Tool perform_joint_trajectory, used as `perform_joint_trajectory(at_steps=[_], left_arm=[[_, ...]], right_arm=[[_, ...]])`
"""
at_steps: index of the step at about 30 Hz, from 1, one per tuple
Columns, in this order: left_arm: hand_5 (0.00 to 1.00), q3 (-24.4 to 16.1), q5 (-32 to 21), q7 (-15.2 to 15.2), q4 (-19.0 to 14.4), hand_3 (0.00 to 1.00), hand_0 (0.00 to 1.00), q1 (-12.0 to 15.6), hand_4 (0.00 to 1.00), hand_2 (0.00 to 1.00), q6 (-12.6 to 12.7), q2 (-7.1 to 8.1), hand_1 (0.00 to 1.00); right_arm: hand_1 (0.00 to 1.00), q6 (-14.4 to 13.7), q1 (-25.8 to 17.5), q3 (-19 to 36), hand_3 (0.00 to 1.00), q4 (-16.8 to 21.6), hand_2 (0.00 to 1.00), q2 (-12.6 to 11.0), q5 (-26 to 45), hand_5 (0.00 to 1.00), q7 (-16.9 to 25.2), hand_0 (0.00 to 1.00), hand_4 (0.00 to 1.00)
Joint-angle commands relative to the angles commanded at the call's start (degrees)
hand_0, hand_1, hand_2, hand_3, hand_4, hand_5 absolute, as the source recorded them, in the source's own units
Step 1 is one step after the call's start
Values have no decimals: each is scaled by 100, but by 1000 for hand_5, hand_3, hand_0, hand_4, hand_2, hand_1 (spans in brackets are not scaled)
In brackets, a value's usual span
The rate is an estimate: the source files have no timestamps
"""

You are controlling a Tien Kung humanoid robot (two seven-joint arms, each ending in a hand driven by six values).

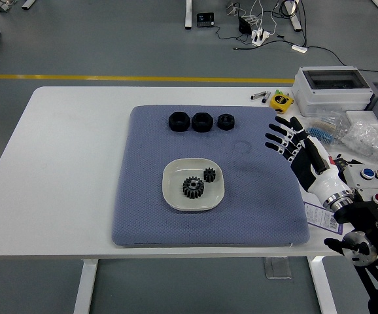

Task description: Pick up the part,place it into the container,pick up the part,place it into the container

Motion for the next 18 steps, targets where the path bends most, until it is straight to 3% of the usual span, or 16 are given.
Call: perform_joint_trajectory(at_steps=[18], left_arm=[[553,60,-82,-16,0,552,720,-29,589,614,-4,-6,633]], right_arm=[[769,-112,16,43,813,-74,815,3,-253,739,86,820,998]])
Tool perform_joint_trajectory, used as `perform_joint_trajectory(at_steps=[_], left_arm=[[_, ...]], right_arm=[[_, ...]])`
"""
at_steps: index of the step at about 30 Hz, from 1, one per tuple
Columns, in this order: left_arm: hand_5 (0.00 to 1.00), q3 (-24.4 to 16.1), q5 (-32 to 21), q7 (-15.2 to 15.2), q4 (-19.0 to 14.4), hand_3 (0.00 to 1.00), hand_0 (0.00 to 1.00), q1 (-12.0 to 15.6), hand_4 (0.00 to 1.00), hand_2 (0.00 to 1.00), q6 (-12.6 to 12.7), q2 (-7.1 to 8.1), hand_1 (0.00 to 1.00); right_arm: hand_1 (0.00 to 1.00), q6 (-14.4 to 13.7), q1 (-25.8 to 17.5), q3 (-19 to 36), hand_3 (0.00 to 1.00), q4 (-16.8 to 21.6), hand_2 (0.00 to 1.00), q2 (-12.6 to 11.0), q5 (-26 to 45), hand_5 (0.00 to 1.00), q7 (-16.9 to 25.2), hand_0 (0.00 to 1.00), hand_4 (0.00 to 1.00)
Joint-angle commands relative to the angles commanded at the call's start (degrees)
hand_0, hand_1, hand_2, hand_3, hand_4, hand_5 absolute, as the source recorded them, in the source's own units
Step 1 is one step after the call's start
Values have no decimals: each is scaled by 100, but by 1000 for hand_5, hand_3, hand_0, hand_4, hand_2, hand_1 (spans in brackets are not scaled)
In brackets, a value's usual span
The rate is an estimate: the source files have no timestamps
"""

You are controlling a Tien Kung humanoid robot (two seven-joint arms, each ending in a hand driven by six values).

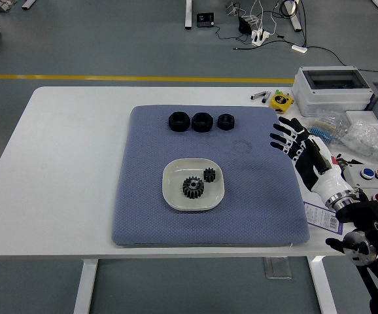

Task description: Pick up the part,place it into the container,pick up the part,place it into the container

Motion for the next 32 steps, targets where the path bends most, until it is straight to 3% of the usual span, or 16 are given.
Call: perform_joint_trajectory(at_steps=[32], left_arm=[[550,-11,44,15,0,553,720,14,589,615,-5,11,634]], right_arm=[[789,-44,9,-31,865,-41,847,5,48,719,-4,841,998]])
